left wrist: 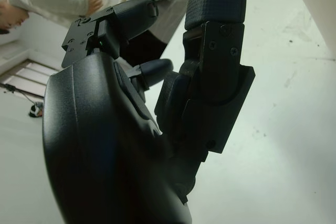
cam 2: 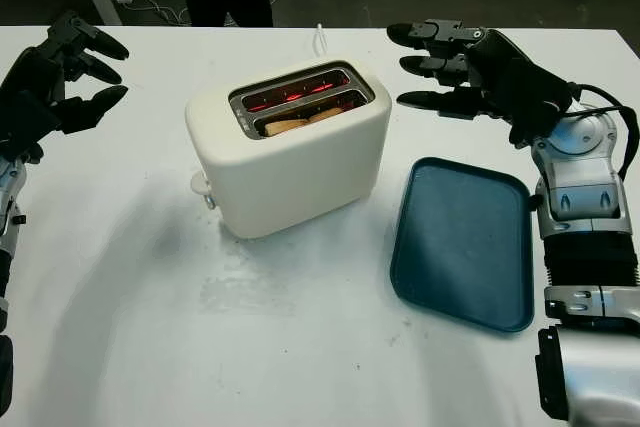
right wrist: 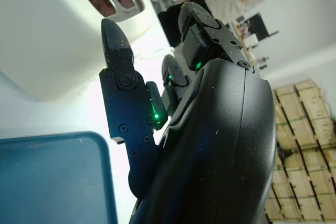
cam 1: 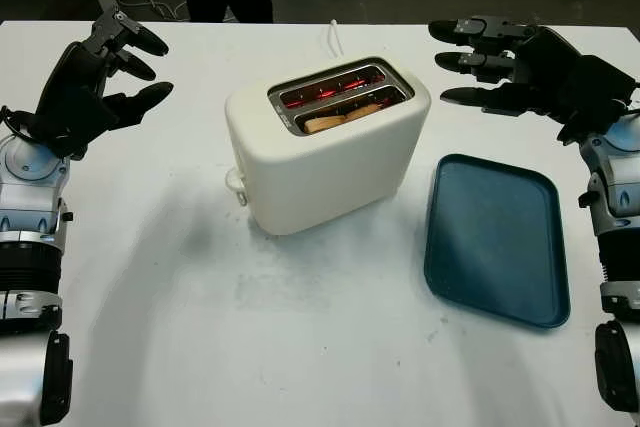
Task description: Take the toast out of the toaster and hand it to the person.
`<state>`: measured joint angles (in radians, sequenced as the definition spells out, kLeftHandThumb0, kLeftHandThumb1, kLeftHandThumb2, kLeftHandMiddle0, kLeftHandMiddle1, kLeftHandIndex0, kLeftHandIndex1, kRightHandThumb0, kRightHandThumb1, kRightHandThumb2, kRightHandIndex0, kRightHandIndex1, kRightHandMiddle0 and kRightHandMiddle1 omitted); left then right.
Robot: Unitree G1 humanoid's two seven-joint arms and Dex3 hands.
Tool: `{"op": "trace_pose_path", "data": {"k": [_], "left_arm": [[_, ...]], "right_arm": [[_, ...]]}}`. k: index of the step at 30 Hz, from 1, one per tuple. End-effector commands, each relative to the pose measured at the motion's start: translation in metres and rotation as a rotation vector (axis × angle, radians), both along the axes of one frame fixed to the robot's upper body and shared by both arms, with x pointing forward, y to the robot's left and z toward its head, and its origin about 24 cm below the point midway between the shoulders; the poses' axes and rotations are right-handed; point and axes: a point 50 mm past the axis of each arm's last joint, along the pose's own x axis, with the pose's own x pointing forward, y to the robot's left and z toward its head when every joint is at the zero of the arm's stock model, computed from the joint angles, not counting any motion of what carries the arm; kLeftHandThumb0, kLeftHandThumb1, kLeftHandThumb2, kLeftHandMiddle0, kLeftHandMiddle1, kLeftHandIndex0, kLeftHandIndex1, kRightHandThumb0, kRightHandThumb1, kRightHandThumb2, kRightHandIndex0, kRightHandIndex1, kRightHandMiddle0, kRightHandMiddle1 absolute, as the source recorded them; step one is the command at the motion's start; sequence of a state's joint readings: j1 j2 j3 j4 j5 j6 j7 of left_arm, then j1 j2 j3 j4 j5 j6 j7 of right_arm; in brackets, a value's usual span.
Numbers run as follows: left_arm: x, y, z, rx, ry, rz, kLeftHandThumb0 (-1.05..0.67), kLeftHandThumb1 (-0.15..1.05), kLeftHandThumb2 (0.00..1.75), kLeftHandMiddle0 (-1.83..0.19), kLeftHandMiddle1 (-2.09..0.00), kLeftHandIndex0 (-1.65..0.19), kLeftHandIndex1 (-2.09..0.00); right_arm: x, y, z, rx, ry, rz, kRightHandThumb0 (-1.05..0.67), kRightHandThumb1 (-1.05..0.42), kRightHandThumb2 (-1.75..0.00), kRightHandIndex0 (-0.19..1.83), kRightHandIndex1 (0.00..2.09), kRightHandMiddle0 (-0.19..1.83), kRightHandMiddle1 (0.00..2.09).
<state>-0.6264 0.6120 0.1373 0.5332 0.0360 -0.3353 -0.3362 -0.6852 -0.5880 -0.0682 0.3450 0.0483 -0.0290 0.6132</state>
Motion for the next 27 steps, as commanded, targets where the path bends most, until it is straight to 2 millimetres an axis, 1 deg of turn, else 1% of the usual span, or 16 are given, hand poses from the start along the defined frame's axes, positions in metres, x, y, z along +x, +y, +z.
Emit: {"op": "trace_pose_path", "data": {"k": [1, 5, 9, 14, 20, 22, 24, 27], "left_arm": [[-0.001, -0.001, 0.000, 0.003, -0.011, -0.005, -1.05, 0.92, 0.33, 0.00, -1.64, 0.00, -1.55], [-0.001, -0.001, 0.000, -0.007, -0.006, -0.006, -1.05, 0.92, 0.30, 0.00, -1.64, 0.00, -1.56], [-0.001, -0.001, 0.000, 0.010, -0.006, -0.008, -1.05, 0.92, 0.31, 0.00, -1.64, 0.00, -1.56], [-0.001, 0.000, -0.001, -0.029, -0.004, -0.014, -1.05, 0.92, 0.28, 0.00, -1.63, 0.00, -1.55], [-0.001, -0.001, -0.001, -0.004, -0.005, -0.011, -1.05, 0.92, 0.31, 0.00, -1.63, 0.00, -1.55], [-0.001, -0.001, -0.001, -0.015, -0.008, -0.013, -1.05, 0.92, 0.31, 0.00, -1.63, 0.00, -1.55], [-0.001, 0.000, -0.001, -0.021, -0.010, -0.015, -1.05, 0.92, 0.30, 0.00, -1.62, 0.00, -1.54], [-0.001, 0.000, 0.000, -0.012, -0.006, -0.010, -1.05, 0.92, 0.30, 0.00, -1.62, 0.00, -1.54]], "right_arm": [[-0.001, 0.000, 0.005, -0.004, -0.016, -0.002, -0.36, -0.92, -0.02, 0.48, 0.01, 0.46, 0.00], [-0.001, 0.001, 0.006, -0.013, -0.018, -0.002, -0.34, -0.92, -0.02, 0.47, 0.00, 0.45, 0.00], [-0.001, 0.001, 0.005, -0.006, -0.015, 0.001, -0.33, -0.92, -0.02, 0.48, 0.01, 0.45, 0.00], [-0.001, 0.000, 0.007, -0.021, -0.020, 0.002, -0.33, -0.92, -0.02, 0.48, 0.01, 0.45, 0.00], [-0.001, 0.000, 0.011, -0.004, -0.017, 0.004, -0.35, -0.88, 0.00, 0.49, 0.01, 0.46, 0.01], [-0.001, 0.001, 0.017, -0.009, -0.055, -0.001, -0.37, -0.82, 0.00, 0.51, 0.02, 0.48, 0.01], [-0.001, 0.003, 0.025, -0.001, -0.096, -0.011, -0.33, -0.76, 0.00, 0.54, 0.04, 0.51, 0.03], [-0.001, 0.008, 0.042, -0.008, -0.193, -0.015, -0.30, -0.71, 0.00, 0.61, 0.07, 0.57, 0.05]]}}
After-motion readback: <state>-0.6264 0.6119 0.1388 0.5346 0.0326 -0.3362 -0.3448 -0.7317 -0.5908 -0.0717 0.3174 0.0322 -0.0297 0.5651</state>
